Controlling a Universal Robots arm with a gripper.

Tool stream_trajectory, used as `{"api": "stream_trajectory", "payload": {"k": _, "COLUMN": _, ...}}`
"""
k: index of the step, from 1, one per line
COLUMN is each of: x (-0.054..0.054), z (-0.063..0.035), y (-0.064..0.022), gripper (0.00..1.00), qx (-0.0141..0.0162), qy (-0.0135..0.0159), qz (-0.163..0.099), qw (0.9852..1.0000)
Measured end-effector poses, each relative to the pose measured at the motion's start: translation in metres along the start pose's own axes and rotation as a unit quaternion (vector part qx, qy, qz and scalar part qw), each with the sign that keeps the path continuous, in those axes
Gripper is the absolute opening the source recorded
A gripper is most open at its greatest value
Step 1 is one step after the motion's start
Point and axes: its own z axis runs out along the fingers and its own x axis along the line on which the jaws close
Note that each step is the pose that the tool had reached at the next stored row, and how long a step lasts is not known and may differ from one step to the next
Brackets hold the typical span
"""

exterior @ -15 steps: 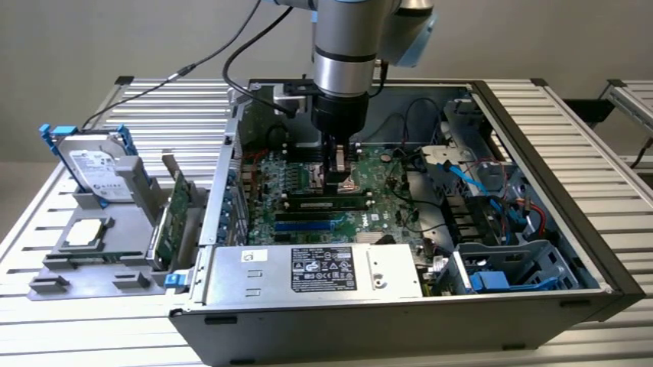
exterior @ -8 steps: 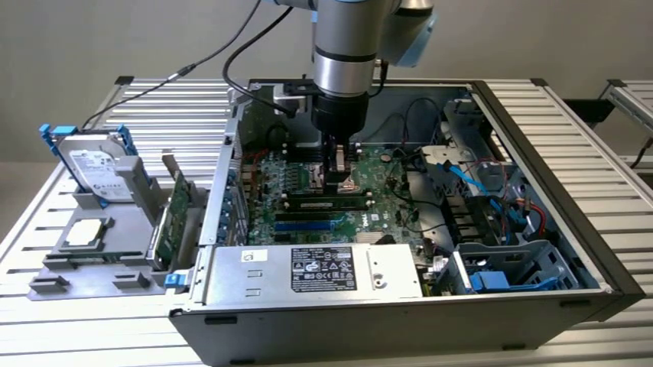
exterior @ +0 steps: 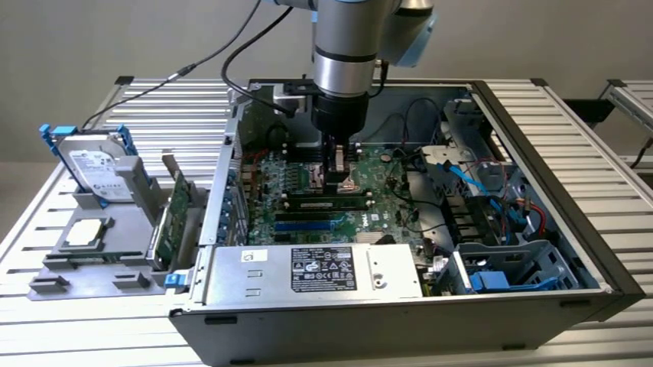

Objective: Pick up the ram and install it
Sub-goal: 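Press down the ram until it locks into place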

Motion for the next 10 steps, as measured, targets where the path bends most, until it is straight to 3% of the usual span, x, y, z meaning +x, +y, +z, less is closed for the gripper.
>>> {"api": "stream_trajectory", "payload": {"k": 10, "x": 0.0013, "z": -0.0093, "y": 0.0005, "gripper": 0.11, "qx": -0.0064, "qy": -0.0027, "qz": 0.048, "qw": 0.9988}}
